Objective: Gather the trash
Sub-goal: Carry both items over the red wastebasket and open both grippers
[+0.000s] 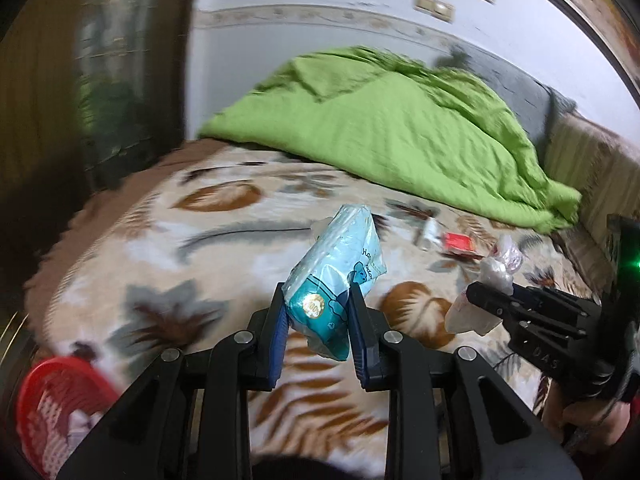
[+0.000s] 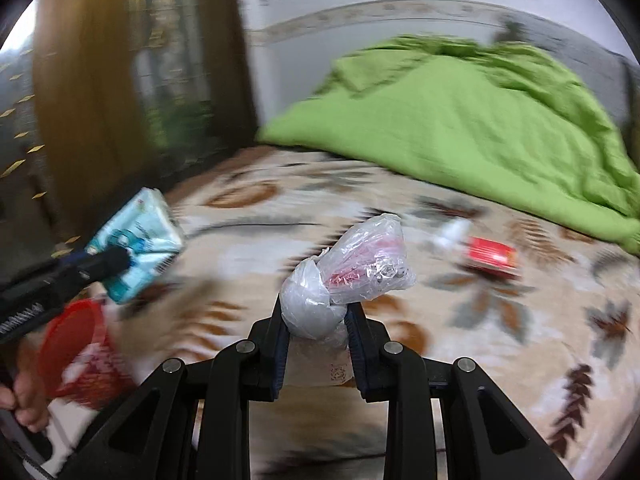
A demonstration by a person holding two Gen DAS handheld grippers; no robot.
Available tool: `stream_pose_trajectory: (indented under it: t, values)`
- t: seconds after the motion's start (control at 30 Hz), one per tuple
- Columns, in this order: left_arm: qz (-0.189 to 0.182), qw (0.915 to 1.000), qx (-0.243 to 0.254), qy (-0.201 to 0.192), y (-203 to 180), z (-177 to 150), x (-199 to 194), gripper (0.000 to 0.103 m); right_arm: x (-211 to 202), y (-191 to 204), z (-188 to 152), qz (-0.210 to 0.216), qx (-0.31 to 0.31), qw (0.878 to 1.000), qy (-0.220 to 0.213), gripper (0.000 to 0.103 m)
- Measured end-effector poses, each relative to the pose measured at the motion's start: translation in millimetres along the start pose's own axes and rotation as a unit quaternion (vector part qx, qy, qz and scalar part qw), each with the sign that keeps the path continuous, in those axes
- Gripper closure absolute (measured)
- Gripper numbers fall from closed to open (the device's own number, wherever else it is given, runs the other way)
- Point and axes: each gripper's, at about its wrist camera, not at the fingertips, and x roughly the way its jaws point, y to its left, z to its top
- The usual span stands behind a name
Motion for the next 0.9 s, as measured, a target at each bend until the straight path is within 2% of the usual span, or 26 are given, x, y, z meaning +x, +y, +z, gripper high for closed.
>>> stream_pose_trajectory:
  t: [0.07, 0.13, 0.2, 0.33, 0.37, 0.43, 0.57, 0.6, 0.63, 0.67, 0.73, 0.8, 0.9]
  values:
    - [0.027, 0.9994, -0.018, -0.005, 22, -8, -20, 0.077, 5, 35, 7, 0.044, -0.025, 0.999, 0.008, 0.074]
    - [0.074, 0.9964, -0.040, -0.009, 51, -21, -43, 0.077, 7, 64, 10, 0.080, -0.047, 0.996, 0.015, 0.074]
    - [0.121, 0.9903, -0.067, -0.006, 81, -35, -64, 0.077, 10, 92, 14, 0.120, -0.061, 0.990, 0.027, 0.074]
    - [0.174, 0.9765, -0.126, 0.019, 131, -64, -92, 0.077, 24, 157, 14, 0.215, -0.093, 0.970, 0.069, 0.074]
    - [0.190, 0.9721, -0.136, 0.024, 142, -72, -98, 0.077, 27, 168, 13, 0.228, -0.100, 0.966, 0.076, 0.074]
    - [0.207, 0.9646, -0.160, 0.034, 162, -85, -106, 0.077, 36, 202, 9, 0.256, -0.122, 0.954, 0.093, 0.074]
    - [0.228, 0.9517, -0.202, 0.044, 190, -104, -115, 0.076, 58, 252, 2, 0.287, -0.143, 0.939, 0.128, 0.072]
    - [0.237, 0.9457, -0.219, 0.044, 198, -108, -118, 0.072, 67, 264, 0, 0.297, -0.145, 0.933, 0.141, 0.065]
    - [0.234, 0.9433, -0.231, 0.044, 204, -111, -119, 0.069, 81, 278, -4, 0.310, -0.149, 0.925, 0.164, 0.058]
    - [0.228, 0.9435, -0.236, 0.046, 208, -113, -120, 0.065, 87, 279, -5, 0.307, -0.151, 0.924, 0.171, 0.049]
    - [0.230, 0.9436, -0.234, 0.048, 210, -114, -122, 0.062, 92, 277, -5, 0.280, -0.144, 0.934, 0.166, 0.048]
    - [0.229, 0.9455, -0.228, 0.041, 207, -111, -122, 0.057, 87, 260, -1, 0.287, -0.127, 0.937, 0.154, 0.048]
    - [0.212, 0.9556, -0.202, 0.037, 196, -103, -114, 0.056, 73, 221, 7, 0.266, -0.101, 0.950, 0.126, 0.048]
